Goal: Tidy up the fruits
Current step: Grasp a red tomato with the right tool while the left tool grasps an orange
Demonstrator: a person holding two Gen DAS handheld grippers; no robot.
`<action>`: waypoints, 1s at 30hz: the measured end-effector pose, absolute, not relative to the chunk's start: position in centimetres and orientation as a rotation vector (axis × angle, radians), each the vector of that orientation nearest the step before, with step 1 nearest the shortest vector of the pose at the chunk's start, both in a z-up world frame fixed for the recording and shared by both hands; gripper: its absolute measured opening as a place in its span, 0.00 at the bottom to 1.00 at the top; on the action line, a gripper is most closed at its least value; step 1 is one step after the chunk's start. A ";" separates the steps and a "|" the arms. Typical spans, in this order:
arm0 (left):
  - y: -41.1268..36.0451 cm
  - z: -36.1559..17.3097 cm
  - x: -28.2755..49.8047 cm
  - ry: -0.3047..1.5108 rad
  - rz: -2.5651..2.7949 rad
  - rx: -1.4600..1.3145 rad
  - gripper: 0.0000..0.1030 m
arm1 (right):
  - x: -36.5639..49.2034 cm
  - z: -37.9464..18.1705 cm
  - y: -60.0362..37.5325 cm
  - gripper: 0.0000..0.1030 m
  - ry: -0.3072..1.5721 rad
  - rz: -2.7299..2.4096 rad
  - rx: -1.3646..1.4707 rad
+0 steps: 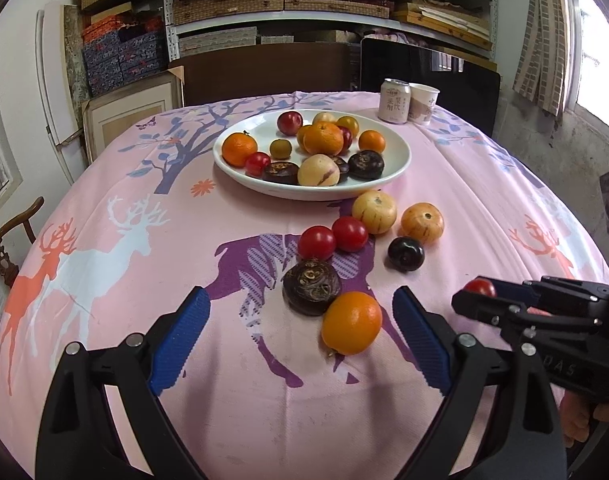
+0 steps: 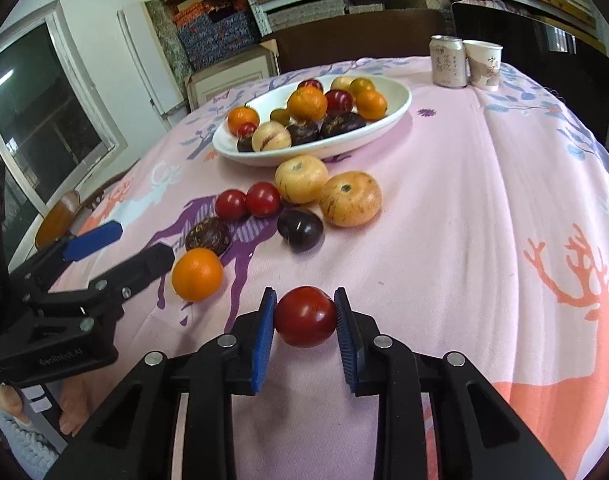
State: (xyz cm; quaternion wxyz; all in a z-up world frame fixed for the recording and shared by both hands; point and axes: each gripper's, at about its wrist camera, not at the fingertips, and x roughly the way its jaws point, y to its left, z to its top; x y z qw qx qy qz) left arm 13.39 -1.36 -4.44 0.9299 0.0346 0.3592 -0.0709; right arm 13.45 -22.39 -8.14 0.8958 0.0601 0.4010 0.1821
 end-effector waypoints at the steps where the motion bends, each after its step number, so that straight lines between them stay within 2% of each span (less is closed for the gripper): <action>1: -1.5 -4.5 13.3 0.738 -0.161 0.073 0.88 | 13.5 -8.0 -22.8 0.29 0.821 0.360 0.136; 7: -3.4 -5.0 12.8 0.767 -0.290 0.112 0.88 | 13.6 -7.0 -26.1 0.29 0.725 0.210 0.245; 14: -3.7 -5.3 12.9 0.795 -0.349 0.078 0.85 | 14.2 -7.2 -26.2 0.29 0.735 0.211 0.255; 17: -3.2 -5.7 13.6 0.831 -0.345 0.039 0.76 | 14.1 -7.3 -26.3 0.29 0.740 0.217 0.258; 19: -2.9 -6.0 14.1 0.852 -0.336 0.027 0.66 | 14.0 -7.3 -26.4 0.29 0.738 0.221 0.260; 23: -2.9 -6.6 14.7 0.882 -0.320 0.028 0.60 | 13.8 -7.3 -26.2 0.29 0.741 0.230 0.253; 29: -3.1 -7.2 15.3 0.911 -0.314 0.038 0.45 | 13.8 -7.2 -26.1 0.29 0.742 0.233 0.252; 30: -2.9 -7.2 15.3 0.910 -0.308 0.032 0.37 | 13.8 -7.3 -26.1 0.29 0.744 0.232 0.252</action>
